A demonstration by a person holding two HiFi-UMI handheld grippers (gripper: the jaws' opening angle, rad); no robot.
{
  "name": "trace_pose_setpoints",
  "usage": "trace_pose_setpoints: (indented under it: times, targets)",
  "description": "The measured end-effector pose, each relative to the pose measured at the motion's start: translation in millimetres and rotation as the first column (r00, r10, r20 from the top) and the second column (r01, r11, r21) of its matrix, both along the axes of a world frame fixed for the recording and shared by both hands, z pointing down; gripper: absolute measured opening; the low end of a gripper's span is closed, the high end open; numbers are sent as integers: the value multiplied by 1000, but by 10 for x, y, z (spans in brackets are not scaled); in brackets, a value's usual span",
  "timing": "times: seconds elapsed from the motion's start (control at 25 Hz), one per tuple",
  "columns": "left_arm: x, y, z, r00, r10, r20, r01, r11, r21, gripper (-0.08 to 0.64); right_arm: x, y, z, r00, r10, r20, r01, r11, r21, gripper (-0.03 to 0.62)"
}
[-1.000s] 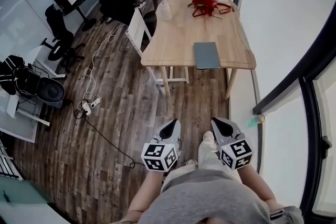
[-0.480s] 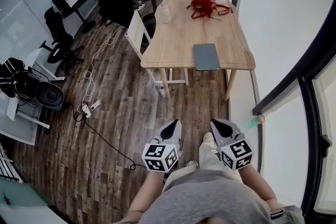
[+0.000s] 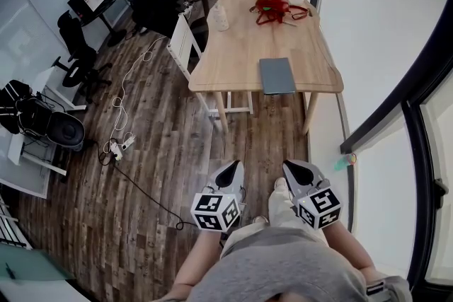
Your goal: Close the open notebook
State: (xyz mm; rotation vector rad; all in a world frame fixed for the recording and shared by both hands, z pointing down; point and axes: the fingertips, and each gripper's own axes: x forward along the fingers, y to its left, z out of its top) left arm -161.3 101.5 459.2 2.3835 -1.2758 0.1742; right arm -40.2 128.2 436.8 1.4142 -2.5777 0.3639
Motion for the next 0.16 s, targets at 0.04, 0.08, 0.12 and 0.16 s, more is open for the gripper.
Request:
trace_pose_setpoints:
  times: [0.04,0.08,0.12,0.16]
  targets:
    - [3,4,2,1000,1,1,-1,1000,0,5,-3,5,2,1000,-2,1,2,1000,0,0]
    - [5,8,3,1000,1,1,-1,1000,0,5,-9,11,3,1000,-4,2,4,1000,0,-1]
    - [7,12,3,1000,2,1,-2,1000,1,5,-16,18,4,1000,-7,3,7,1000,0,0]
    - [8,17,3,1000,2,2,-2,1000,1,5,-24,24,4,1000,-10,4,10,1000,-1,-1]
